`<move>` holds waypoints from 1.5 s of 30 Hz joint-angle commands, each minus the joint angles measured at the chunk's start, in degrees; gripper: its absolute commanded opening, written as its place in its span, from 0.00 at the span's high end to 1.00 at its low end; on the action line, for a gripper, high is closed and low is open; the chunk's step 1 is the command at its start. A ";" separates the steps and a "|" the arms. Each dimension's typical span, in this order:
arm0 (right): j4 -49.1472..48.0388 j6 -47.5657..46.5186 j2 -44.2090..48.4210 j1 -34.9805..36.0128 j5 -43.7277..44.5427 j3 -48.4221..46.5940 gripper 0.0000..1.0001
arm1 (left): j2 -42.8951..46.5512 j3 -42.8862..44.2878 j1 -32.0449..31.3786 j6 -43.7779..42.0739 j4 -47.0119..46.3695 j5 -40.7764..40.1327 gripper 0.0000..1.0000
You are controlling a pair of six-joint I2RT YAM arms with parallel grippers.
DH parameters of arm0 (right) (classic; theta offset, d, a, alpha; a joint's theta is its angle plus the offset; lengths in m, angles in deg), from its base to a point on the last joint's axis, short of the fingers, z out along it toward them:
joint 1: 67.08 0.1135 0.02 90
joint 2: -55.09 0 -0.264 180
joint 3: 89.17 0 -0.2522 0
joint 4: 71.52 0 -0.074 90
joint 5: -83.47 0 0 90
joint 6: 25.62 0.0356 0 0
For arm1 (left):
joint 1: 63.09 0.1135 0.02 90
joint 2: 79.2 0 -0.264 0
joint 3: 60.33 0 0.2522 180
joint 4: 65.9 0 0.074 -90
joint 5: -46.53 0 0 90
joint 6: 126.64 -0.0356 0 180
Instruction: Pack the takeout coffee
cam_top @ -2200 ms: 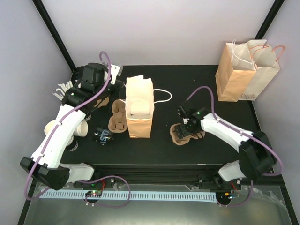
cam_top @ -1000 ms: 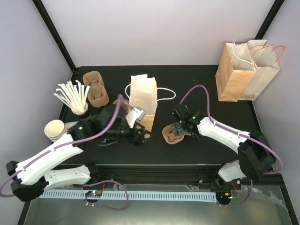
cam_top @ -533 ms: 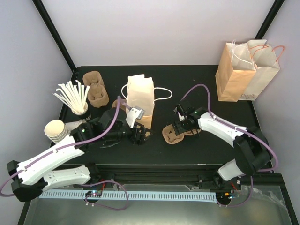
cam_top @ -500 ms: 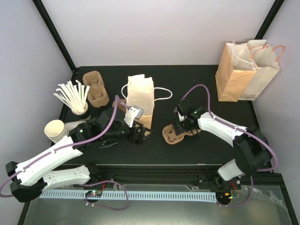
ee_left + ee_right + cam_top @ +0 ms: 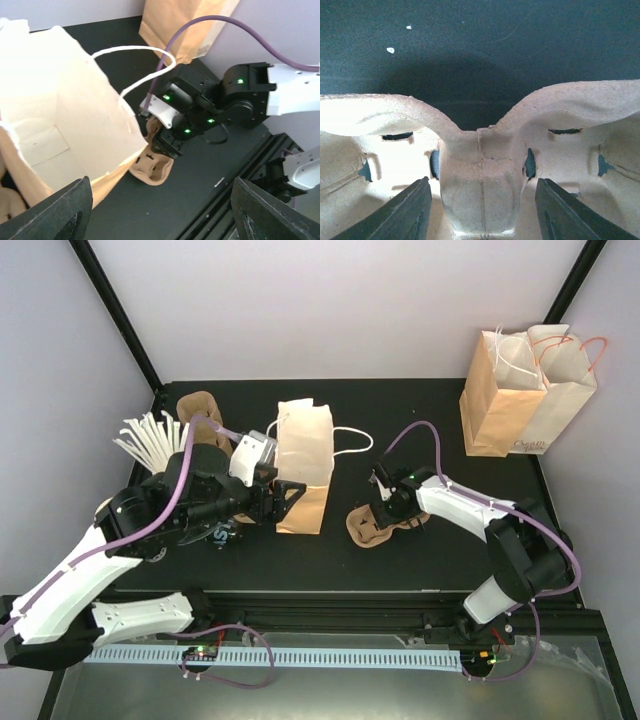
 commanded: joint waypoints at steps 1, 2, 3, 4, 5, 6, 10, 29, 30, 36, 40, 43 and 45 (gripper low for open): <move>0.44 -0.18 -1.53 -0.38 0.99 -1.52 0.41 | -2.96 7.06 1.70 -2.36 8.71 -4.03 0.22; 0.46 -0.13 -1.78 -0.38 0.93 -1.63 0.41 | -3.22 8.42 2.19 -2.66 9.62 -4.59 0.22; 0.46 -0.13 -2.01 -0.37 0.86 -1.66 0.41 | -3.36 9.40 2.75 -3.08 10.44 -5.00 0.22; 0.42 -0.13 -2.20 -0.38 0.82 -1.70 0.41 | -3.43 10.21 3.44 -3.62 10.98 -5.25 0.22; 0.46 -0.17 -2.41 -0.38 0.83 -1.78 0.41 | -3.32 10.81 4.23 -4.06 11.47 -5.29 0.21; 0.54 -0.13 -2.70 -0.38 0.82 -1.91 0.41 | -3.33 11.35 5.06 -4.47 11.85 -5.26 0.21; 0.55 -0.21 -3.44 -0.38 0.35 -2.14 0.50 | -3.14 12.61 8.03 -6.07 12.89 -4.53 0.21; 10.90 -1.02 15.59 -0.37 7.12 -8.94 0.62 | -4.48 15.30 27.80 -14.24 15.44 -1.09 0.09; 11.57 -1.35 17.10 -0.38 7.48 -10.25 0.62 | -4.49 15.27 28.46 -13.87 14.89 -0.95 0.03; 13.16 -5.15 23.68 -0.28 4.57 -19.43 0.62 | -4.41 13.66 32.08 -11.72 11.64 1.89 0.01; 13.24 -6.87 25.71 -0.29 0.94 -26.73 0.61 | -4.26 12.15 34.01 -10.89 9.33 4.22 0.01; 13.42 -7.75 25.64 -0.29 -2.26 -31.85 0.61 | -3.96 11.18 34.94 -10.62 7.67 6.33 0.01; 13.27 -8.22 25.03 -0.29 -5.01 -34.98 0.62 | -4.02 10.69 35.33 -10.45 6.84 7.49 0.01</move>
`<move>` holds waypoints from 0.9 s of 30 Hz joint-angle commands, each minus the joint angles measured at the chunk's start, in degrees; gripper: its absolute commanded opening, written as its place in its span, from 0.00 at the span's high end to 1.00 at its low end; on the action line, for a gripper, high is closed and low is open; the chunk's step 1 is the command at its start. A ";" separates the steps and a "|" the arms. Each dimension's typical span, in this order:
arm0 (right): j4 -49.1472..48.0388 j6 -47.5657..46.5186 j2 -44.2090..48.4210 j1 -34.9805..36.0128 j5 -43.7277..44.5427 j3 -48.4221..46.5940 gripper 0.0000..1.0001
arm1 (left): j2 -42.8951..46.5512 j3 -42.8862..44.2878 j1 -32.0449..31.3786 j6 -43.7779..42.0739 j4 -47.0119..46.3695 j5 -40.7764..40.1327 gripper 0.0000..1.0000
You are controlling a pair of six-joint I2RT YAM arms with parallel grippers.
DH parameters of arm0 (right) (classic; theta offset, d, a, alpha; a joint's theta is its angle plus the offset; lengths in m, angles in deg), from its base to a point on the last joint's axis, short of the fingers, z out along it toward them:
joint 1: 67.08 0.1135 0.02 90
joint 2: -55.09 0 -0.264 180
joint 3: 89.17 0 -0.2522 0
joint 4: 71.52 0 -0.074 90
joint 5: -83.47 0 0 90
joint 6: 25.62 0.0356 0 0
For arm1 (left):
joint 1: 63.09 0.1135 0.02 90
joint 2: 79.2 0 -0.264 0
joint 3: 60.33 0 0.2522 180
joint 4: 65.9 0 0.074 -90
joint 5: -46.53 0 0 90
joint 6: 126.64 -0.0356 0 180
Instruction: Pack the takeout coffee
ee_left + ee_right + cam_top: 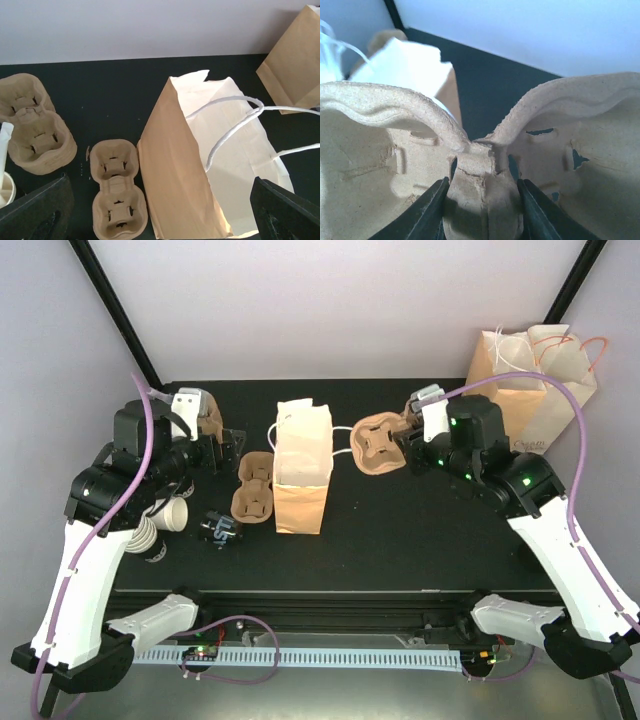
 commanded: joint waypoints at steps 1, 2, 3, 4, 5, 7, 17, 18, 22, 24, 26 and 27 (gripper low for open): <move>0.09 -2.55 -0.63 -0.29 -7.08 -6.23 0.62 | 0.11 -1.02 1.10 1.00 -3.93 4.58 0.01; -0.26 -2.64 -1.19 -0.28 -8.63 -7.55 0.62 | 0.02 -1.62 1.13 1.12 -4.58 5.56 0.01; -0.70 -2.74 -1.73 -0.29 -10.29 -8.69 0.61 | -0.01 -2.58 1.11 0.94 -5.83 7.26 0.01; -1.13 -2.87 -2.58 -0.29 -12.04 -9.75 0.62 | -0.01 -3.75 1.09 0.66 -6.80 9.25 0.01; -1.64 -2.84 -3.37 -0.29 -14.72 -10.70 0.62 | -0.29 -4.80 1.03 0.62 -7.75 11.09 0.01; -3.27 -2.96 -5.09 -0.29 -19.69 -12.08 0.61 | -0.93 -6.25 1.02 1.23 -8.95 13.04 0.03; -6.42 -5.25 -13.82 -0.19 -43.75 -19.39 0.61 | -5.55 -8.04 0.96 0.93 -10.46 15.89 0.19; -6.66 -5.49 -14.54 -0.20 -45.32 -20.05 0.62 | -5.69 -8.53 0.94 1.21 -10.63 16.63 0.20; -8.44 -5.90 -16.51 -0.18 -48.40 -21.45 0.62 | -4.53 -13.06 0.32 3.58 -12.49 17.05 0.22; -9.34 -5.87 -16.97 -0.16 -48.62 -21.40 0.62 | -3.32 -16.70 -0.29 6.08 -14.71 17.26 0.22; -9.93 -5.78 -17.30 -0.23 -49.36 -21.43 0.62 | -2.23 -20.06 -1.43 8.54 -17.59 17.39 0.24; -10.25 -5.74 -17.32 -0.16 -49.56 -21.40 0.62 | -1.92 -21.27 -1.96 9.18 -18.66 17.19 0.24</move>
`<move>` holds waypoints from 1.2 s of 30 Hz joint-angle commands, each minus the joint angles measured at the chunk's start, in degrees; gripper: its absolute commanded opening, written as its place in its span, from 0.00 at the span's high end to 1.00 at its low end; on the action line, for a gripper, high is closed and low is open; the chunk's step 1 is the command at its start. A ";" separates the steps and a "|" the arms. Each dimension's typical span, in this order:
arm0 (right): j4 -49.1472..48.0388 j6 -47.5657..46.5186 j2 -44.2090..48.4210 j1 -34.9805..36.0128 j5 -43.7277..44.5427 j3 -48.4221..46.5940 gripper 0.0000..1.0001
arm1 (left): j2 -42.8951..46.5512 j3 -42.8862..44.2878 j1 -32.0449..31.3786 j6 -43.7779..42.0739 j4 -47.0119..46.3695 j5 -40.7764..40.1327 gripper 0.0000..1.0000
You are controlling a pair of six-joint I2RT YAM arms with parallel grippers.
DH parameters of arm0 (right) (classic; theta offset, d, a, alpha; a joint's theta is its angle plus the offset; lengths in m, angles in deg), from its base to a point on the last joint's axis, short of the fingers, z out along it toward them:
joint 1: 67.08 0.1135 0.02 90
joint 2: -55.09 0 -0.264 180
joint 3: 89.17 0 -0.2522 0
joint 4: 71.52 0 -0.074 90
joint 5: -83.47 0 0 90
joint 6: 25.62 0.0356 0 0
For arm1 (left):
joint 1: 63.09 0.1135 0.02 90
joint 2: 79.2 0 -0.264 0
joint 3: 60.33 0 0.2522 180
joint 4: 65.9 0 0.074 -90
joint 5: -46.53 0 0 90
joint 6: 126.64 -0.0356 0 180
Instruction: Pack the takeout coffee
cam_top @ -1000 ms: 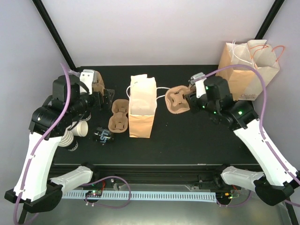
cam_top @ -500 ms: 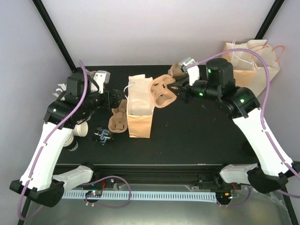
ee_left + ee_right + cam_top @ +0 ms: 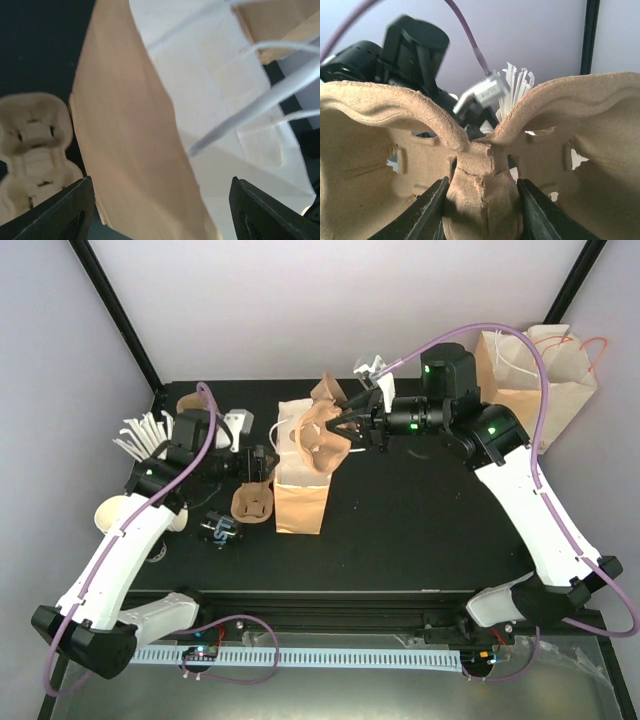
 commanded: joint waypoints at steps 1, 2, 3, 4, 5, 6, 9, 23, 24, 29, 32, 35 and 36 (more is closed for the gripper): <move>-3.44 -0.44 -0.57 -0.05 -4.08 -1.17 0.62 | 2.45 -4.79 -2.43 5.37 -6.50 0.68 0.25; -3.59 -0.37 -0.53 -0.05 -4.14 -1.10 0.62 | 2.28 -4.96 -2.89 5.40 -6.68 -0.77 0.25; -3.57 -0.45 -0.43 -0.05 -4.18 -0.95 0.62 | 2.08 -4.91 -3.28 5.37 -6.81 -2.38 0.26; -3.47 -0.67 -0.25 -0.05 -4.15 -0.76 0.62 | 1.76 -4.72 -3.63 5.10 -7.07 -4.27 0.27; -3.43 -1.11 0.04 -0.04 -4.06 -0.23 0.62 | 1.33 -4.59 -4.07 4.80 -7.35 -6.23 0.28; -3.34 -1.86 0.27 -0.05 -3.90 0.56 0.62 | 0.82 -4.38 -4.80 4.58 -7.83 -7.93 0.29; -3.09 -3.83 1.23 -0.05 -2.89 3.17 0.62 | -1.34 -3.33 -6.08 3.91 -8.73 -10.53 0.31; 5.21 -3.23 5.98 -0.14 5.82 7.24 0.66 | -7.27 3.30 -8.66 -3.92 -7.09 -9.94 0.98; 5.87 -2.94 6.72 -0.16 5.48 7.71 0.65 | -6.76 3.04 -8.62 -5.52 -8.05 -8.42 0.98; 9.65 -2.33 8.66 -0.13 0.06 9.05 0.64 | -4.74 0.66 -8.60 -10.00 -13.34 -1.01 0.98; 9.65 -1.94 10.18 -0.14 -2.36 11.18 0.63 | -5.57 1.35 -8.63 -10.88 -13.20 2.48 0.98; 9.93 -1.55 10.58 -0.14 -2.36 11.81 0.63 | -6.27 1.59 -8.74 -11.12 -13.30 5.51 0.98; 10.12 -1.50 10.54 -0.14 -2.35 11.67 0.63 | -6.47 1.55 -8.74 -11.13 -13.25 6.21 0.98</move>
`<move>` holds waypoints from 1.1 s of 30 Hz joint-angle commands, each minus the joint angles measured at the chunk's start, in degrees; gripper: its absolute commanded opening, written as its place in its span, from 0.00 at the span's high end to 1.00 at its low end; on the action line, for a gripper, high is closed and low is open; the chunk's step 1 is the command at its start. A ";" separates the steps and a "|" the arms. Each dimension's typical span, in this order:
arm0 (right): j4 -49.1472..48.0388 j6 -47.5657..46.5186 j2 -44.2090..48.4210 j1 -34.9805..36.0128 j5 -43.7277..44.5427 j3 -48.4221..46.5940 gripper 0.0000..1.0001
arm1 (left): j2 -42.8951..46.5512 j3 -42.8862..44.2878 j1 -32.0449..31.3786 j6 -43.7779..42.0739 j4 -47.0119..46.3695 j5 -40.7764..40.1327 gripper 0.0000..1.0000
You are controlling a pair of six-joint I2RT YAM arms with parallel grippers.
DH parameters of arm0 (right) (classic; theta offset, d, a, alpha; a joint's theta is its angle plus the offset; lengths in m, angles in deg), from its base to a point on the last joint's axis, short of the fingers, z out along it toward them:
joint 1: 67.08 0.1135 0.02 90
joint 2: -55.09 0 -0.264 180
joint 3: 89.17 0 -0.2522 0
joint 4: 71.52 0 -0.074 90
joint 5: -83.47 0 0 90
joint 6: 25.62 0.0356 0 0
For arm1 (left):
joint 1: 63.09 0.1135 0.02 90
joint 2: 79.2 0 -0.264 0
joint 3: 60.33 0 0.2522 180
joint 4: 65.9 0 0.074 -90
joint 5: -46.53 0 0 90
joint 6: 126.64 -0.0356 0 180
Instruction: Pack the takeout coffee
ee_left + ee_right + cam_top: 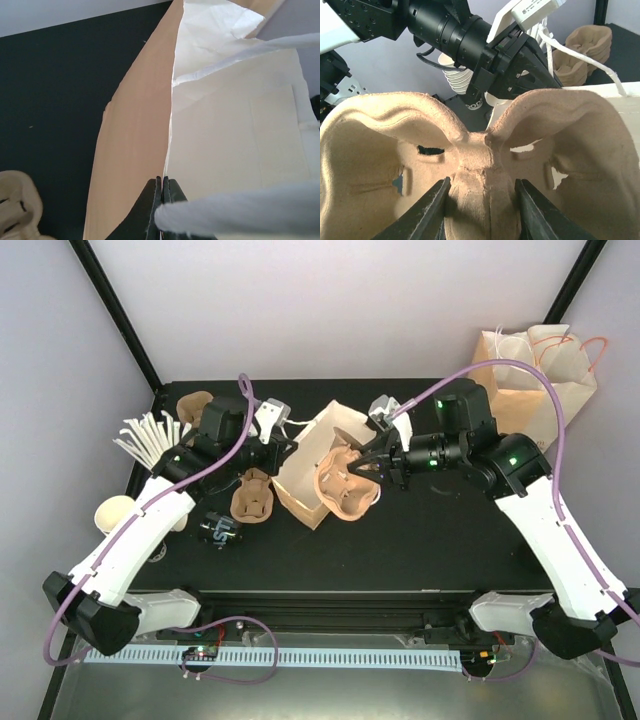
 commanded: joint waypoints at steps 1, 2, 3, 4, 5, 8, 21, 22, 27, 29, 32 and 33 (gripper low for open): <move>1.48 1.35 0.16 -0.14 -2.10 0.34 0.63 | -0.39 0.98 -0.40 -2.32 -2.62 7.37 0.98; 1.38 1.57 0.03 -0.14 -2.22 0.36 0.63 | -0.44 0.96 -0.40 -2.60 -2.62 8.18 0.99; 1.29 1.61 -0.11 -0.14 -2.30 0.47 0.63 | -0.44 1.01 -0.51 -2.74 -2.62 9.15 0.98; 1.31 1.65 -0.45 -0.10 -2.32 0.54 0.63 | -0.52 1.10 -0.62 -2.90 -2.63 10.07 0.98; 1.43 1.65 -0.91 -0.13 -2.32 0.64 0.63 | -0.55 1.10 -0.75 -3.19 -2.70 11.11 0.98; 1.57 2.06 -2.48 -0.07 -2.17 0.43 0.63 | -0.84 1.42 -1.54 -4.12 -2.18 12.47 0.98; 2.09 4.62 -5.03 0.09 4.89 3.17 0.65 | -2.90 3.44 -3.66 -4.27 0.19 8.79 0.98; 2.25 4.80 -4.76 0.27 8.36 4.29 0.65 | -2.95 3.41 -3.67 -4.15 0.20 8.98 0.98; 2.32 6.83 -4.74 2.13 23.50 9.29 0.66 | -3.63 3.25 -3.76 -3.69 0.24 10.46 0.98; 2.07 7.85 -5.79 3.42 27.74 9.62 0.66 | -3.70 3.34 -3.87 -3.29 0.32 11.20 0.98; 1.22 9.31 -7.84 5.86 31.09 8.94 0.66 | -3.70 3.43 -4.53 -2.75 0.02 11.39 0.99; 1.07 9.64 -8.48 7.10 32.81 8.48 0.66 | -3.70 3.48 -4.76 -2.64 -0.07 11.32 0.98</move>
